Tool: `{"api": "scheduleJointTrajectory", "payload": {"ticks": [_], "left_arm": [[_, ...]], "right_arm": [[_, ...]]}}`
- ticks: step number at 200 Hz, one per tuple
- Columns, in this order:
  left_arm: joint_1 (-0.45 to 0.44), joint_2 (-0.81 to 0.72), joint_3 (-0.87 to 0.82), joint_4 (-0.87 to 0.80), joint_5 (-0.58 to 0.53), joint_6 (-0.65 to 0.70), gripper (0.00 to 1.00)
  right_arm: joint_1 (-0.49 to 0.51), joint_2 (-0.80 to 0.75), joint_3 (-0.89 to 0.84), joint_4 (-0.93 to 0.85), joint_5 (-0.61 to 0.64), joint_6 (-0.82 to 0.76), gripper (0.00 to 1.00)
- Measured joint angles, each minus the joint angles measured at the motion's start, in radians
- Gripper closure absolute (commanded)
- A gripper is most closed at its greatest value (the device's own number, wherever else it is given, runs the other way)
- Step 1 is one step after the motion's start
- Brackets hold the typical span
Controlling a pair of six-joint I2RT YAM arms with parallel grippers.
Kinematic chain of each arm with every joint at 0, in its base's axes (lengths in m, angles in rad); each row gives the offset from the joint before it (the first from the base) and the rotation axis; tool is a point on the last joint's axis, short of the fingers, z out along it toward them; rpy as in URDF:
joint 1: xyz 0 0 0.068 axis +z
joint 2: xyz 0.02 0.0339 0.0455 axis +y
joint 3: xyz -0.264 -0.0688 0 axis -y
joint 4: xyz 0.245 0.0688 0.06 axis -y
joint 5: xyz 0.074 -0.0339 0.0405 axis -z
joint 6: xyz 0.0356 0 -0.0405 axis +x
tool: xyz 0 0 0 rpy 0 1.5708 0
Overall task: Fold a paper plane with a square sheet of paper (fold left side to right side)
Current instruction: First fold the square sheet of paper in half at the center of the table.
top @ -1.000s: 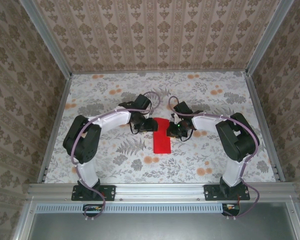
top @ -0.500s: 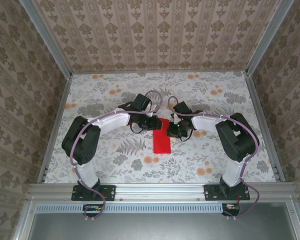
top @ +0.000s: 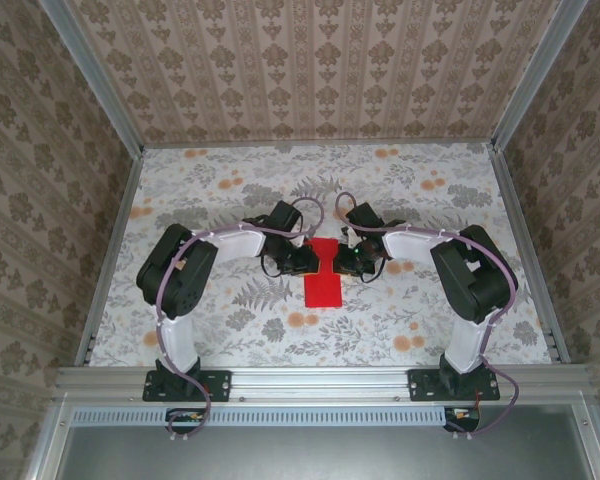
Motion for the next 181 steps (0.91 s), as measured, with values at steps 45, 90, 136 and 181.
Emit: {"api": "scheduleJointTrajectory", "payload": {"ticks": [45,90,136,181], "left_arm": [[0.02,0.001,-0.03,0.026,0.003,0.0,0.84],[0.031,0.0,-0.045,0.045,0.017,0.001,0.84],[0.069,-0.04,-0.077,0.03,0.003,0.006,0.85],[0.079,-0.093,-0.084,0.039,-0.006,0.011,0.85]], "right_arm": [[0.0,0.0,0.0,-0.001,0.001,-0.003,0.85],[0.0,0.005,0.008,-0.012,0.002,-0.007,0.85],[0.0,0.009,0.016,-0.023,0.003,-0.007,0.85],[0.0,0.011,0.02,-0.027,0.003,-0.007,0.85]]}}
